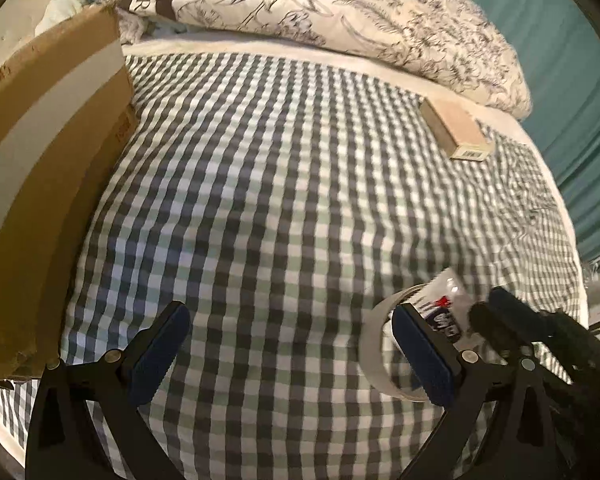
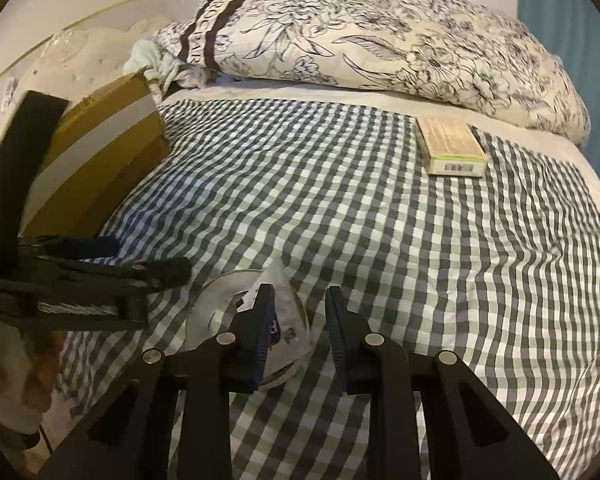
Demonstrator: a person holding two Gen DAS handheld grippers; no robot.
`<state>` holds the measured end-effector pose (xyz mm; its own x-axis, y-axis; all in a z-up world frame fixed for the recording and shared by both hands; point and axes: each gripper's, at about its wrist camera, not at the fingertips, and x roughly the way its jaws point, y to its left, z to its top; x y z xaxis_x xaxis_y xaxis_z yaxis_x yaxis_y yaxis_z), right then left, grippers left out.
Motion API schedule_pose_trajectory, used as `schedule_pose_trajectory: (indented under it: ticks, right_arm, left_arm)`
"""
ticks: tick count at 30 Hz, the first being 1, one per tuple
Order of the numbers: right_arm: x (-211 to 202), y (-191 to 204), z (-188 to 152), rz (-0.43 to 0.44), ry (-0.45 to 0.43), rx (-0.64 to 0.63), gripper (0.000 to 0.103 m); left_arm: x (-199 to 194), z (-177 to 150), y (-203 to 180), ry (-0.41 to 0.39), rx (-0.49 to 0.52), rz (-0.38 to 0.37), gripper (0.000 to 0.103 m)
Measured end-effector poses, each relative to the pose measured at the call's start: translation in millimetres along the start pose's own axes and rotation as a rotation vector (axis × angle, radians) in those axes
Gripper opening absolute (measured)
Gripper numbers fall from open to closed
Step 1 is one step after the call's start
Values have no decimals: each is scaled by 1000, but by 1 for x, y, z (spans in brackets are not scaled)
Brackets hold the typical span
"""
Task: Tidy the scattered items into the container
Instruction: 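Bring the tape roll to the left tool while the left tool grasps its rim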
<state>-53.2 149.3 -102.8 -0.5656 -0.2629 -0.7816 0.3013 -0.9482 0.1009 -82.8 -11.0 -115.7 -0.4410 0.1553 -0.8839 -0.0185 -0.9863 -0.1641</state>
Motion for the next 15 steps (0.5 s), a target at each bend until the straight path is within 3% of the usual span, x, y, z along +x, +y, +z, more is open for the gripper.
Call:
schedule_pose_trajectory:
  ticks: [5,8,12,15]
  right_arm:
    - [2,2,-5,-6,20,-24,26]
    - [5,1,-10,-18,42,-35,26]
    - [5,3,-15,-16,49,-48,26]
    - [2,6,-13,-9,43,-55,26]
  left_arm:
    - [7,-5,-17,46,96,-52,103]
    - [18,-8,-16,88,91,-71,103]
    - [41,-12,-8,161,94,-16,103]
    - [48,-15,-6,164,96,-19,103]
